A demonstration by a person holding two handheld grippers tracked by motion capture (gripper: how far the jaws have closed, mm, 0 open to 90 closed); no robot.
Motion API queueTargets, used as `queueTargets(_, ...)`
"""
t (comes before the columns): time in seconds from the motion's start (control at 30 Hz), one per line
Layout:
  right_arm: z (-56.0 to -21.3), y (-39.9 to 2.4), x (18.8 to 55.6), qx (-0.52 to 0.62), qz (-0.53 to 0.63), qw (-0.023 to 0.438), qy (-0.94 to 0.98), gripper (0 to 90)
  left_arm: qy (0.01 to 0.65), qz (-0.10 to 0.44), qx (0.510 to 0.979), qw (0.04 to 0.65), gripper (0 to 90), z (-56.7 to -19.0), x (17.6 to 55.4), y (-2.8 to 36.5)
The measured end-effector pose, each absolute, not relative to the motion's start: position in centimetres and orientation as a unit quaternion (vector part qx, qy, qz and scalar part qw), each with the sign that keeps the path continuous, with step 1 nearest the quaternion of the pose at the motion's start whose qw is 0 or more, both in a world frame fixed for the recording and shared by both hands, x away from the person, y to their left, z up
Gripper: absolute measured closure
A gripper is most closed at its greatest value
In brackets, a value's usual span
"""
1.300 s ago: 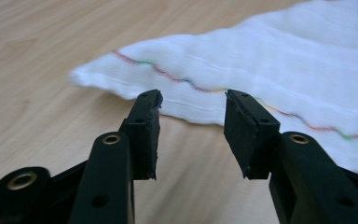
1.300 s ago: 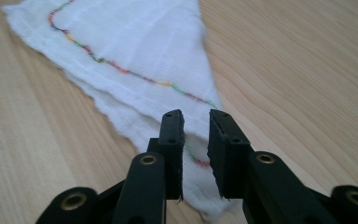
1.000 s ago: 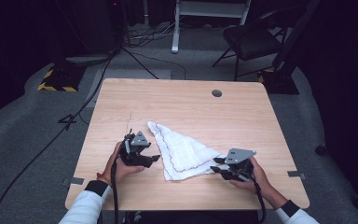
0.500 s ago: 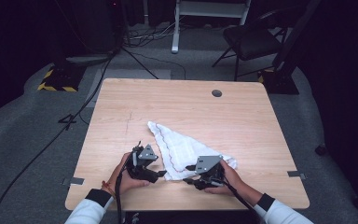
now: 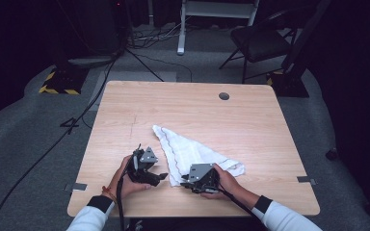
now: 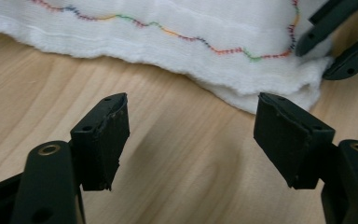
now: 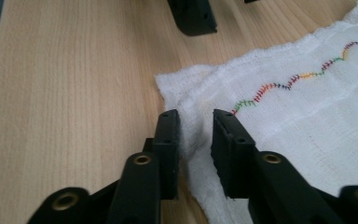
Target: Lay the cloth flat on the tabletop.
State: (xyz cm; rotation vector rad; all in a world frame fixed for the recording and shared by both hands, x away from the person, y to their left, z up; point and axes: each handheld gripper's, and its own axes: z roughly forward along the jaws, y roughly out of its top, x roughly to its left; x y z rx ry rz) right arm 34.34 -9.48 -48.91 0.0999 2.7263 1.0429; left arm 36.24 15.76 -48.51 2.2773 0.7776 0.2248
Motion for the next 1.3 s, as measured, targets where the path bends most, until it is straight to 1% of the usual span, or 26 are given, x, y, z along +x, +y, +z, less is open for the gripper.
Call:
queueTargets(0.07, -48.8, -9.7, 34.4, 0.036, 0.358, 0.112, 0.926, 83.0, 0.311, 0.091, 0.876, 0.357, 23.8, -48.5, 36.6, 16.1)
queueTargets(0.13, -48.5, -10.2, 34.6, 0.043, 0.362, 0.112, 0.925, 85.6, 0.316, 0.104, 0.873, 0.356, 23.1, -48.4, 37.2, 16.4)
queueTargets(0.17, -48.5, -10.2, 34.6, 0.043, 0.362, 0.112, 0.925, 85.6, 0.316, 0.104, 0.873, 0.356, 22.9, -48.4, 37.2, 16.4)
queueTargets(0.27, -47.7, -11.1, 34.8, 0.055, 0.374, 0.113, 0.919, 86.6, 0.325, 0.137, 0.867, 0.351, 22.9, -48.4, 38.1, 16.7)
queueTargets(0.37, -46.7, -12.3, 35.2, 0.070, 0.385, 0.119, 0.913, 86.9, 0.334, 0.138, 0.866, 0.345, 22.2, -48.5, 39.1, 16.9)
queueTargets(0.47, -45.7, -14.1, 36.0, 0.097, 0.398, 0.127, 0.903, 87.0, 0.337, 0.154, 0.863, 0.344, 22.2, -48.5, 40.1, 17.1)
queueTargets(0.5, -45.0, -15.4, 36.5, 0.118, 0.407, 0.137, 0.896, 87.0, 0.338, 0.158, 0.863, 0.341, 22.2, -48.6, 40.4, 17.1)
queueTargets(0.57, -44.8, -15.8, 36.8, 0.125, 0.409, 0.143, 0.893, 87.1, 0.341, 0.152, 0.863, 0.340, 21.7, -48.6, 41.0, 17.1)
queueTargets(0.6, -44.5, -16.5, 37.1, 0.134, 0.410, 0.154, 0.889, 87.1, 0.342, 0.157, 0.862, 0.339, 21.7, -48.6, 41.3, 17.0)
queueTargets(0.63, -43.9, -18.0, 37.8, 0.157, 0.414, 0.165, 0.881, 87.1, 0.341, 0.174, 0.860, 0.338, 21.9, -48.5, 41.8, 17.0)
queueTargets(0.7, -43.7, -18.5, 38.1, 0.164, 0.416, 0.168, 0.878, 87.1, 0.339, 0.180, 0.860, 0.337, 22.7, -48.5, 42.1, 16.9)
queueTargets(0.77, -43.3, -19.9, 38.7, 0.181, 0.418, 0.181, 0.872, 87.1, 0.341, 0.173, 0.861, 0.336, 21.7, -48.4, 42.8, 16.6)
queueTargets(0.83, -43.1, -20.7, 39.2, 0.189, 0.417, 0.189, 0.869, 87.2, 0.331, 0.204, 0.855, 0.343, 22.3, -48.2, 43.5, 16.3)
queueTargets(0.87, -43.0, -21.2, 39.5, 0.194, 0.416, 0.191, 0.868, 87.1, 0.326, 0.196, 0.859, 0.342, 23.5, -48.1, 43.9, 16.0)
queueTargets(0.9, -42.9, -21.6, 39.7, 0.196, 0.417, 0.193, 0.866, 87.1, 0.324, 0.187, 0.862, 0.343, 22.4, -48.0, 44.5, 15.8)
queueTargets(0.93, -42.8, -21.9, 39.8, 0.199, 0.416, 0.197, 0.865, 87.1, 0.326, 0.191, 0.860, 0.343, 21.1, -48.0, 44.8, 15.5)
queueTargets(1.03, -42.7, -22.6, 40.2, 0.205, 0.419, 0.195, 0.863, 87.1, 0.324, 0.190, 0.861, 0.343, 21.7, -48.1, 46.1, 14.9)
queueTargets(1.1, -42.6, -22.9, 40.4, 0.206, 0.417, 0.201, 0.862, 87.1, 0.327, 0.188, 0.864, 0.335, 24.8, -48.3, 46.9, 14.7)
queueTargets(1.17, -42.5, -23.2, 40.5, 0.211, 0.419, 0.203, 0.859, 87.2, 0.328, 0.187, 0.865, 0.330, 32.2, -48.6, 47.4, 14.6)
queueTargets(1.23, -42.4, -23.6, 40.6, 0.218, 0.421, 0.206, 0.856, 87.2, 0.316, 0.185, 0.874, 0.318, 44.8, -49.0, 47.7, 14.6)
queueTargets(1.3, -42.4, -24.0, 40.7, 0.226, 0.424, 0.209, 0.852, 87.2, 0.305, 0.169, 0.881, 0.319, 56.8, -49.0, 47.9, 14.7)
